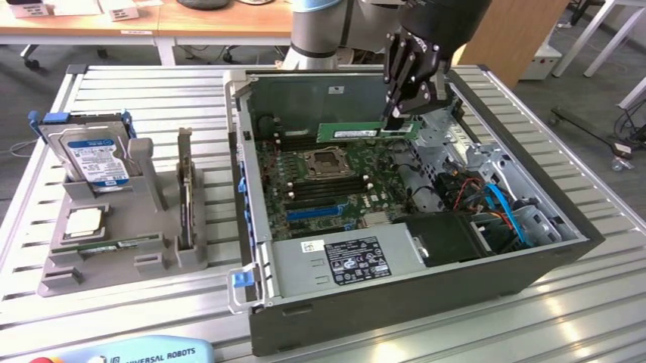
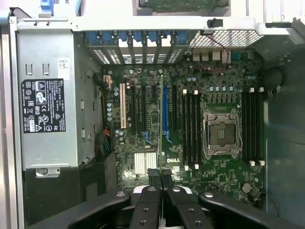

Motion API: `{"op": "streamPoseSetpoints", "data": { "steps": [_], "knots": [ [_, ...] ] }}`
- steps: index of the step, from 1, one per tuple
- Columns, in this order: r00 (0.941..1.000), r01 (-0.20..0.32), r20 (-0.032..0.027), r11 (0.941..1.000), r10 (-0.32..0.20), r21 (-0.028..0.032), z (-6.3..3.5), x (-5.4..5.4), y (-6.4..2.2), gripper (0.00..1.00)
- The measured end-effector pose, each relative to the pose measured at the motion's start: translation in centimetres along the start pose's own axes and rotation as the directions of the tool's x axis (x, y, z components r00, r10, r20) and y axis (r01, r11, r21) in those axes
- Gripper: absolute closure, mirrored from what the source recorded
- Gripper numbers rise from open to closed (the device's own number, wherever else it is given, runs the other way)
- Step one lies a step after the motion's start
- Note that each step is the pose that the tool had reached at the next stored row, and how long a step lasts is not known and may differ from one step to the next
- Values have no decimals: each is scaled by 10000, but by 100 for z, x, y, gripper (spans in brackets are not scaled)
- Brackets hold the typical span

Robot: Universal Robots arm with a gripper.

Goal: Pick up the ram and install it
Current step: 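Pick up the ram and move it above insertion slot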

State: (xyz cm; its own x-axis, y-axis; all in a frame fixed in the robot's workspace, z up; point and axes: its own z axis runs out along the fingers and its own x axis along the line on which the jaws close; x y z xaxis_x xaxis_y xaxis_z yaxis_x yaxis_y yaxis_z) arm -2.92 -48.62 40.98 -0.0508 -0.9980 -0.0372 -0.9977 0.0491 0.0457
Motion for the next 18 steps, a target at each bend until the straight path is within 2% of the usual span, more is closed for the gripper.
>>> {"op": "streamPoseSetpoints", "data": {
  "steps": [8,9,18],
  "knots": [
    [10000,1,-1,10000,-1,-1,12,-172,8,89],
    [10000,0,0,10000,0,0,18,-269,13,89],
    [10000,0,0,10000,0,0,30,-476,23,89]
  ]
}}
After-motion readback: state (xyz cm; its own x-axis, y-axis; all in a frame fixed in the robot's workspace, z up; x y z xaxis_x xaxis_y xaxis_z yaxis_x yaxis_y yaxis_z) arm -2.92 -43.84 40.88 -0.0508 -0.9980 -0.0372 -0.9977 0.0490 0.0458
